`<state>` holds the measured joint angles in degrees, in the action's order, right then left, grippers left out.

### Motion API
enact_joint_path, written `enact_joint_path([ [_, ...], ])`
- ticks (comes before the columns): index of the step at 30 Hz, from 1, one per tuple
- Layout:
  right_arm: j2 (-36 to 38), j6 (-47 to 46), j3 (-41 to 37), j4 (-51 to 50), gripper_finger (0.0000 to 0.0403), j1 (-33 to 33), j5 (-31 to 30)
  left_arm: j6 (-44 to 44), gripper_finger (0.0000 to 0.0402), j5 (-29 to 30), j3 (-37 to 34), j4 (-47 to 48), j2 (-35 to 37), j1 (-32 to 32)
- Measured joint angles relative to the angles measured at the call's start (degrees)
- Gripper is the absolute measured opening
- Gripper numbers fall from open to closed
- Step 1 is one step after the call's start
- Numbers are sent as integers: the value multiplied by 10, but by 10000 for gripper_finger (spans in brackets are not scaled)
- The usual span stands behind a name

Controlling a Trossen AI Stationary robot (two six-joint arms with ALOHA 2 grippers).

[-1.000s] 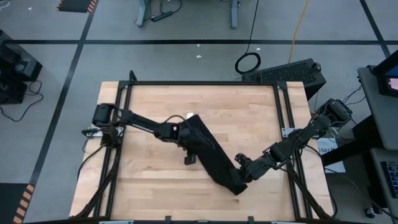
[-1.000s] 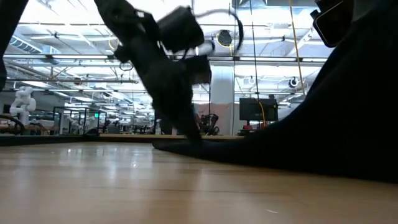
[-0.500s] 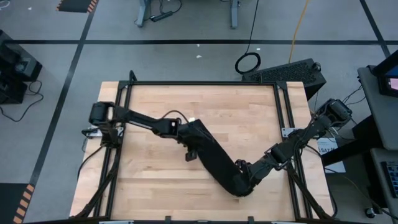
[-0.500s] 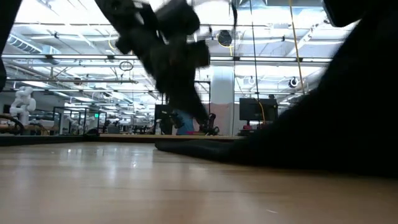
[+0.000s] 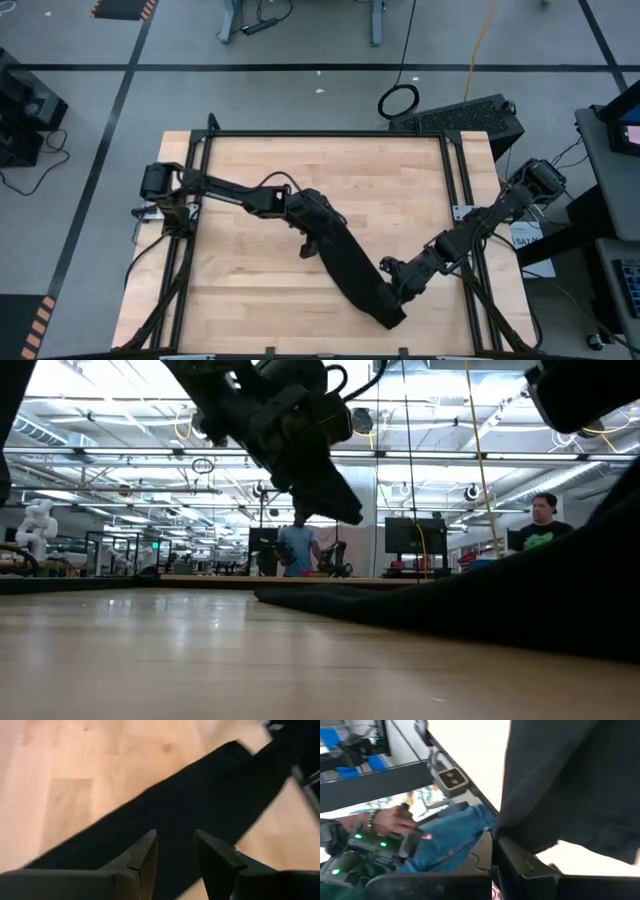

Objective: Roll napkin
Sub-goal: Fold the black napkin

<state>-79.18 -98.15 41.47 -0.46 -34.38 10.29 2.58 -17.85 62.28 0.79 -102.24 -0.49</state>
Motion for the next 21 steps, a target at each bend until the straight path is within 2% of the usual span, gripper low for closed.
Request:
enact_joint_path([
  [4, 0, -13, 0, -22, 0, -5, 3, -23, 139, -16, 3, -28, -7, -12],
  [8, 0, -17, 0, 14, 0, -11, -3, -33, 139, -39, 23, 14, -14, -20],
  [12, 3, -4, 1, 67, 0, -31, -45, -34, 139, 16, 18, 78, -27, -31],
  [15, 3, -38, 4, 45, 0, -49, -48, -34, 139, 57, 9, 129, -40, -51],
  [18, 3, -57, 3, 19, 0, -61, -48, -36, 139, 72, -1, 155, -54, -76],
  [19, 3, -63, 3, 8, 0, -64, -48, -39, 139, 65, -3, 166, -57, -85],
  [21, 2, -74, 3, -10, 0, -68, -48, -56, 136, -3, 1, 165, -54, -103],
])
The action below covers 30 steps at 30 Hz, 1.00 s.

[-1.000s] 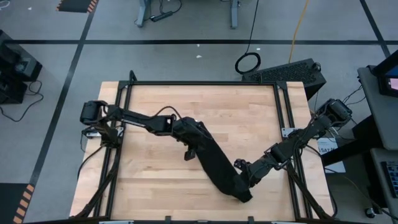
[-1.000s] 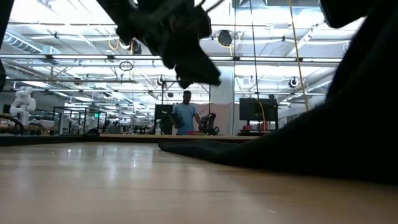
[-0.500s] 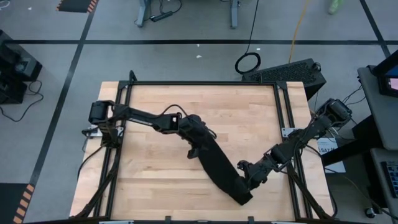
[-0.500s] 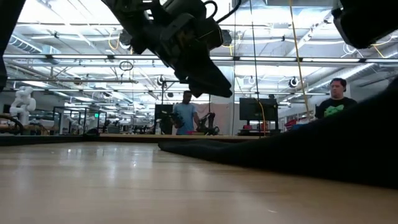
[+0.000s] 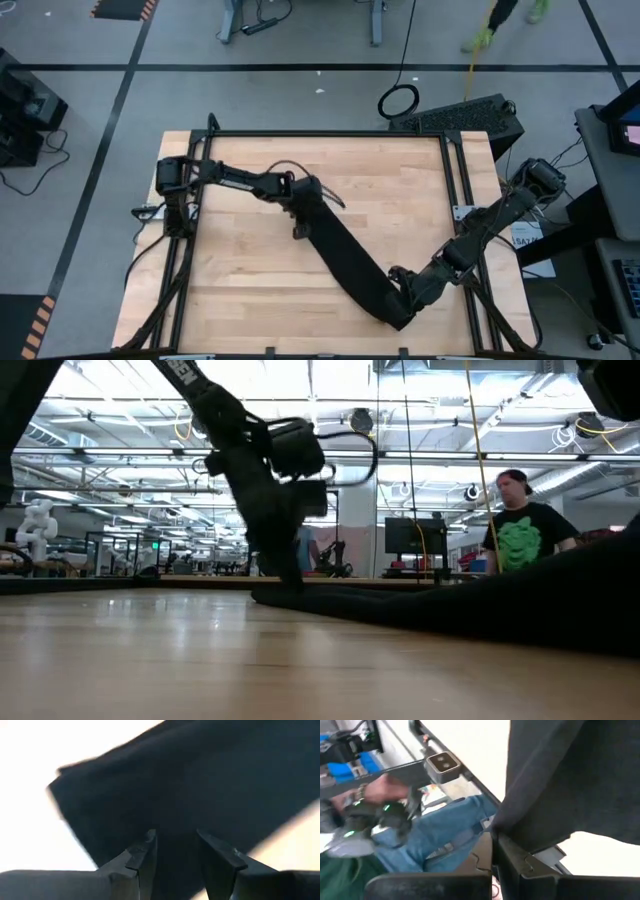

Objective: Roll napkin
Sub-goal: Fold the black napkin

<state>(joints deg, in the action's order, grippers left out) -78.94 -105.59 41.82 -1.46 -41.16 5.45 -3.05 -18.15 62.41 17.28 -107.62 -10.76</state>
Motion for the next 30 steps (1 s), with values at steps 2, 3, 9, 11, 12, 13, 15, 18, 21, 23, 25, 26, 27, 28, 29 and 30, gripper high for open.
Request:
enact_joint_path([
  [2, 0, -8, 0, -6, 0, -4, -7, -19, 130, -84, 16, 2, 12, -11],
  [3, 0, -12, 0, -10, 0, -5, -16, -24, 126, -106, 29, 2, 18, -10],
  [9, 0, -59, 0, -65, 0, -10, -38, -68, 121, -88, 93, 22, 21, 24],
  [11, 0, -67, 0, -85, 0, -10, -37, -64, 121, -84, 98, -3, 19, 36],
  [12, 0, -71, 0, -95, 0, -10, -36, -64, 121, -74, 98, -7, 19, 43],
  [13, 0, -76, 0, -104, 0, -10, -34, -64, 121, -53, 98, -4, 19, 48],
  [15, 0, -86, 0, -124, 0, -10, -12, -59, 121, 13, 88, 14, 19, 55],
  [18, 0, -96, 0, -122, 0, -11, 12, -48, 120, 59, 59, 50, 19, 39],
  [21, 0, -106, 0, -106, 0, -13, 34, -48, 120, 62, 13, 53, 19, 12],
  [23, 0, -114, 0, -93, 0, -13, 37, -57, 120, 57, -22, 47, 18, -11],
  [25, 0, -125, 0, -86, 0, -13, 37, -81, 120, 40, -51, 17, 22, -36],
  [26, 0, -128, 0, -84, 0, -13, 35, -96, 120, 25, -62, 7, 23, -47],
  [27, 0, -130, 0, -81, 0, -12, 31, -107, 120, 8, -71, -3, 23, -55],
  [28, 0, -134, 0, -77, 0, -10, 22, -117, 120, -5, -77, -12, 23, -62],
  [29, 0, -137, 0, -77, 0, -8, 11, -127, 120, -18, -82, -19, 23, -69],
  [30, 0, -138, 0, -76, 0, -5, -1, -140, 120, -26, -83, -21, 22, -74],
])
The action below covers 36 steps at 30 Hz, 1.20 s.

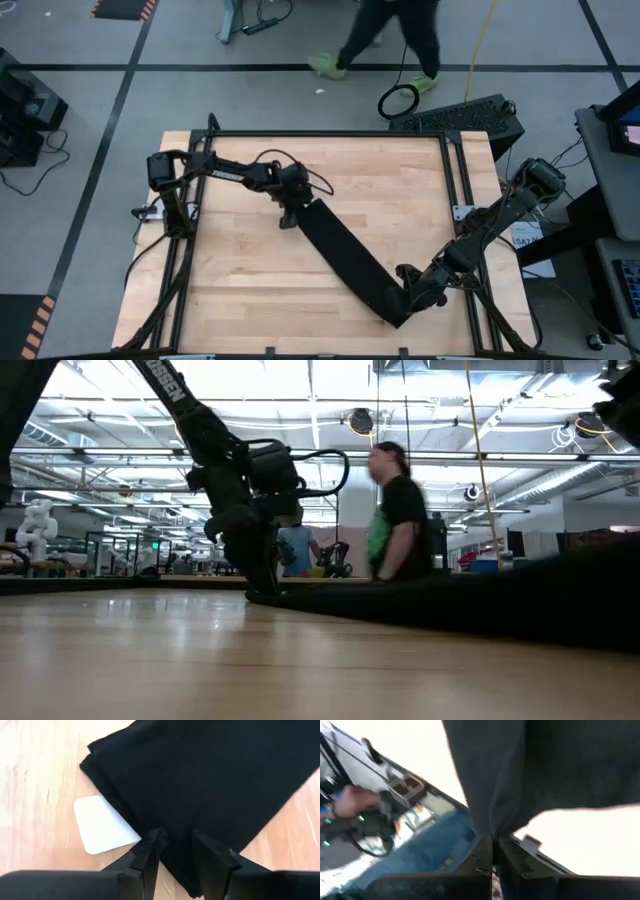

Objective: Roll napkin
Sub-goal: Fold the black napkin

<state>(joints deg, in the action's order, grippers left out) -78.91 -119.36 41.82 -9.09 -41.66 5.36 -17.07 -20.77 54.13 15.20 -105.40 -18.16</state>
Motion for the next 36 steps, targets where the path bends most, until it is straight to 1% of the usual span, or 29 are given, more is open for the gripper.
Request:
enact_joint_path([
  [4, 0, 0, 0, 23, 0, 14, -12, -68, 120, -5, 0, 4, -1, -10],
  [9, 0, 0, 0, 38, 0, 36, -11, -99, 120, 5, 3, 24, 4, -26],
  [16, 0, 12, 0, 52, 0, 65, -11, -118, 120, 26, 37, 179, 21, -49],
  [18, 0, 21, 0, 57, 0, 74, -11, -95, 120, 30, 49, 198, 30, -52],
  [21, 0, 33, 0, 60, 0, 91, -16, -53, 120, 31, 69, 196, 67, -49],
  [24, 0, 40, 0, 59, 0, 107, -39, 11, 120, 21, 78, 189, 92, -34],
  [27, 0, 45, 0, 59, 0, 124, -57, 88, 120, -5, 78, 179, 107, -10],
  [29, 0, 57, 0, 59, 0, 138, -57, 130, 120, -22, 79, 168, 109, 12],
  [32, 0, 83, 0, 62, 0, 152, -55, 180, 120, -28, 69, 119, 104, 55],
  [35, 4, 96, 0, 69, 0, 157, -44, 234, 120, -30, 62, 34, 98, 93],
  [36, 5, 96, 0, 72, 0, 158, -32, 252, 121, -30, 60, 15, 98, 104],
])
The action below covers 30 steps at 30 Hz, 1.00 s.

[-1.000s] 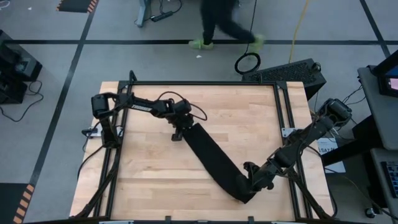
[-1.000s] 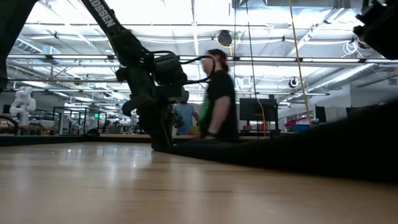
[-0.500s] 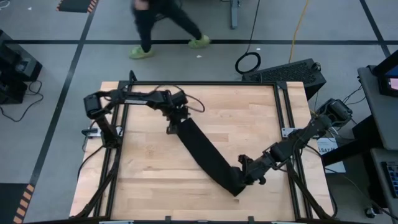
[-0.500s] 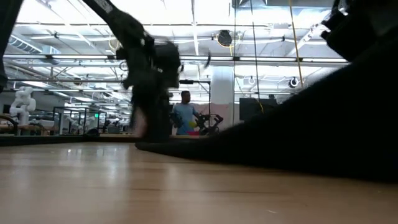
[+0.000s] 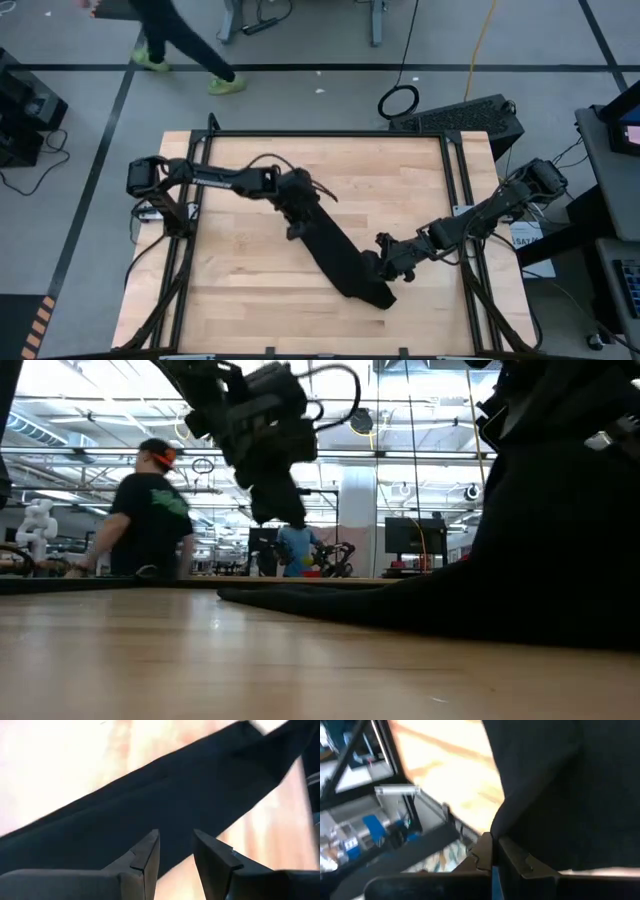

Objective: Roll napkin
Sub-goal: Fold the black napkin

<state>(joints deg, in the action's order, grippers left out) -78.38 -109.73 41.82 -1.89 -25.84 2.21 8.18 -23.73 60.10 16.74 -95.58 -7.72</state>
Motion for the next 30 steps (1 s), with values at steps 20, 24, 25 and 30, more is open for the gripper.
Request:
enact_joint_path([
  [20, 8, 129, 0, -91, 0, -1, 102, 136, 97, 107, 3, -89, -156, 72],
  [24, 8, 129, 0, -85, 0, -1, 99, 123, 85, 113, 1, -6, -123, 73],
  [25, 8, 129, 0, -78, 0, -1, 98, 112, 83, 126, 0, 10, -116, 73],
  [30, 8, 131, 0, -69, 5, 0, 62, 80, 81, 142, -1, 27, -79, 59],
])
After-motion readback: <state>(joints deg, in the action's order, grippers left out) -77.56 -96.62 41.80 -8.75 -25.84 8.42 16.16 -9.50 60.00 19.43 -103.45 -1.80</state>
